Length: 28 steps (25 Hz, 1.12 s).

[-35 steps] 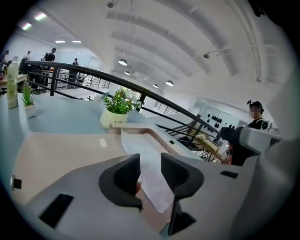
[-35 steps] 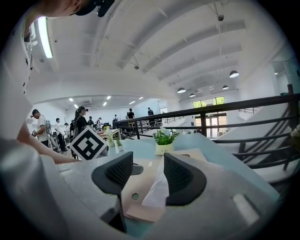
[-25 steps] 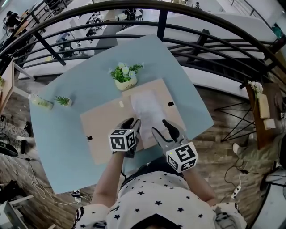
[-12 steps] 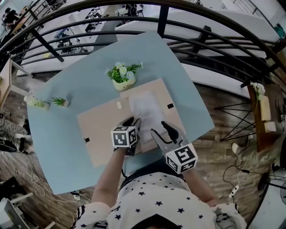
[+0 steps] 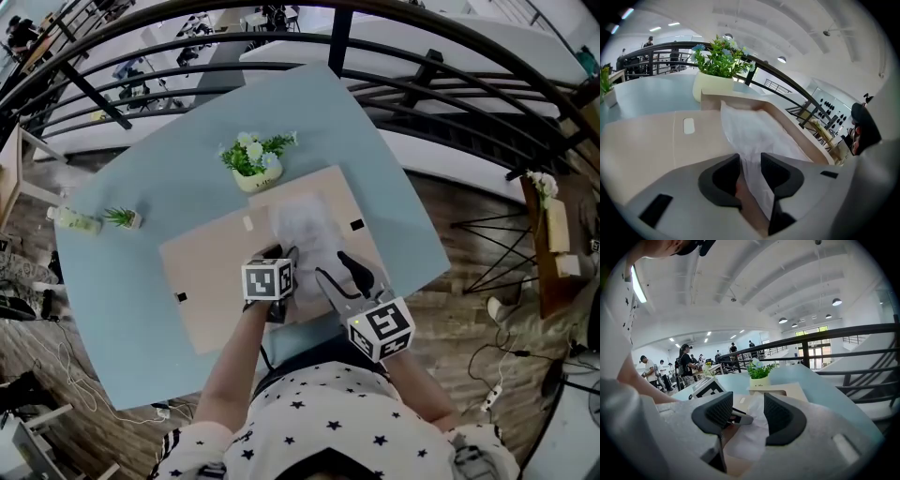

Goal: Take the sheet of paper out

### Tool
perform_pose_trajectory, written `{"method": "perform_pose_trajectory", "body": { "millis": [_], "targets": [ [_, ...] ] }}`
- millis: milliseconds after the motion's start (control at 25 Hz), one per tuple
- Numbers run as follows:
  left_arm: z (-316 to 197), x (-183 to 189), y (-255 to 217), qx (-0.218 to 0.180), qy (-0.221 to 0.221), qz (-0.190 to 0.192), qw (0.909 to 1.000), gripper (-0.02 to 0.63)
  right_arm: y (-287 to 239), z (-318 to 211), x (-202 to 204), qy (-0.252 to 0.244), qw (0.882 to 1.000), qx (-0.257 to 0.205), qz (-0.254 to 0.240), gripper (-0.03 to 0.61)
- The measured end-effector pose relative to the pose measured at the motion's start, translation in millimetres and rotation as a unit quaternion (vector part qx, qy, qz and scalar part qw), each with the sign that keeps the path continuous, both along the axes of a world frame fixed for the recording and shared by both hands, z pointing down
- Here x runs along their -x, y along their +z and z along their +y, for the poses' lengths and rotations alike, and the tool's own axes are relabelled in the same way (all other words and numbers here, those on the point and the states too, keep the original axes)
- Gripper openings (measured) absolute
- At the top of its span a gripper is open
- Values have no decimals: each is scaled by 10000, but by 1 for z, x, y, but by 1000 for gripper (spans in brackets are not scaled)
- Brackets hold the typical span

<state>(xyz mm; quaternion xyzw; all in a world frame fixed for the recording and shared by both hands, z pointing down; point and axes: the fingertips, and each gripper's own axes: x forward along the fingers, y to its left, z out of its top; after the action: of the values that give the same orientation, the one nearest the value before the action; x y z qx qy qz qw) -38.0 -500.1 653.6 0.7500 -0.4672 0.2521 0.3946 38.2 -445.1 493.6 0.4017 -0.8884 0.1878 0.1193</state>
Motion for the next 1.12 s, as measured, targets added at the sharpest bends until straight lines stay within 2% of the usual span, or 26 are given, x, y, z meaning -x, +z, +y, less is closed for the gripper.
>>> {"method": "perform_pose_trajectory", "body": {
  "millis": [160, 400, 600, 1120],
  "targets": [
    [-2, 3, -1, -48, -62, -200, 9998, 121, 0, 0, -2, 19, 10000, 14, 6, 201],
    [-3, 10, 1, -29, -213, -334, 9992, 46, 0, 4, -2, 39, 10000, 18, -3, 201],
    [2, 7, 2, -123, -45, -431, 9990, 15, 1, 12, 0, 70, 10000, -11, -16, 201],
    [29, 23, -35, -551, -396, 34, 9977, 5, -8, 58, 10, 129, 9998, -123, -3, 201]
  ]
}}
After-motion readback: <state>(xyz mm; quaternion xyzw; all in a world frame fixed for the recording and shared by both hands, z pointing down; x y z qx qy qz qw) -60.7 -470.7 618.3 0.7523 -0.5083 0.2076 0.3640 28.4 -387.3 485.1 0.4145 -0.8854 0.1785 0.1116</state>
